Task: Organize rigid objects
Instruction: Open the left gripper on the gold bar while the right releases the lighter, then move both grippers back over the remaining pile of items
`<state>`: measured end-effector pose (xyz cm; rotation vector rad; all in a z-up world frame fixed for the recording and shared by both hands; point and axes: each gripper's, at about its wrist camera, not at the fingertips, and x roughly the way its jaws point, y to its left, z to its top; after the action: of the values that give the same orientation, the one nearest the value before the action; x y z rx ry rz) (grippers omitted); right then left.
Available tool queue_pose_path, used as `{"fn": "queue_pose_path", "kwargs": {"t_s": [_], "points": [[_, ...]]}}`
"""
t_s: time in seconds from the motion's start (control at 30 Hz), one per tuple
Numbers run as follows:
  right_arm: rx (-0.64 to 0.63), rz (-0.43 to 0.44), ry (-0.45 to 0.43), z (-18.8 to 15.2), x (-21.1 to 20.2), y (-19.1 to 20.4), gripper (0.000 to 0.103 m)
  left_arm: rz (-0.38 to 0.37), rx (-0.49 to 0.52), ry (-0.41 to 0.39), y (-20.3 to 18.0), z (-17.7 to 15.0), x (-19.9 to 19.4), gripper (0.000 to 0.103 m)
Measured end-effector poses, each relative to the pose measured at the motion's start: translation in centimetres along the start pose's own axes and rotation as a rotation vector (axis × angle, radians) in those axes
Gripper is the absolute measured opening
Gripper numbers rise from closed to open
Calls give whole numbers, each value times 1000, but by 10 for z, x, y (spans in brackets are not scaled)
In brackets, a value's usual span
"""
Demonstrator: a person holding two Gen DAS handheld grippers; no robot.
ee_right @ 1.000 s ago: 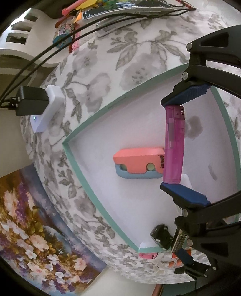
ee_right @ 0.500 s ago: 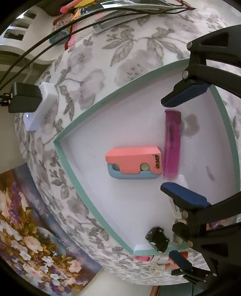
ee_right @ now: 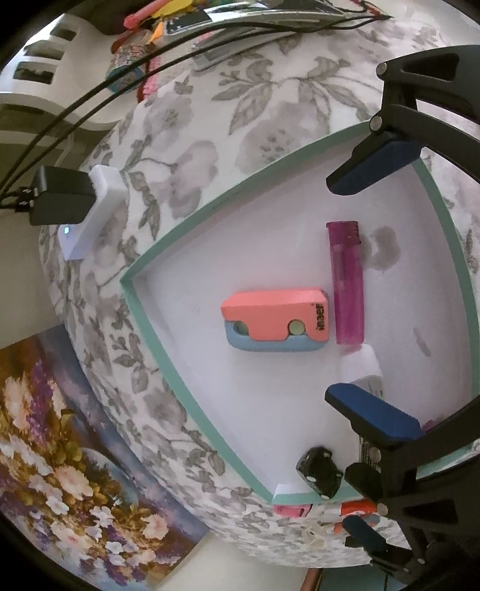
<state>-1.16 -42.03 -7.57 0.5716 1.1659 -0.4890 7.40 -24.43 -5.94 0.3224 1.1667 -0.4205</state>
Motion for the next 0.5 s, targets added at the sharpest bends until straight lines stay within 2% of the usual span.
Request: {"fn": "queue_pose_path", "kwargs": {"t_s": [0.5], "points": [[-39,0,-34,0,-11,16,103,28,-169,-8,55,2,-10,95]]}}
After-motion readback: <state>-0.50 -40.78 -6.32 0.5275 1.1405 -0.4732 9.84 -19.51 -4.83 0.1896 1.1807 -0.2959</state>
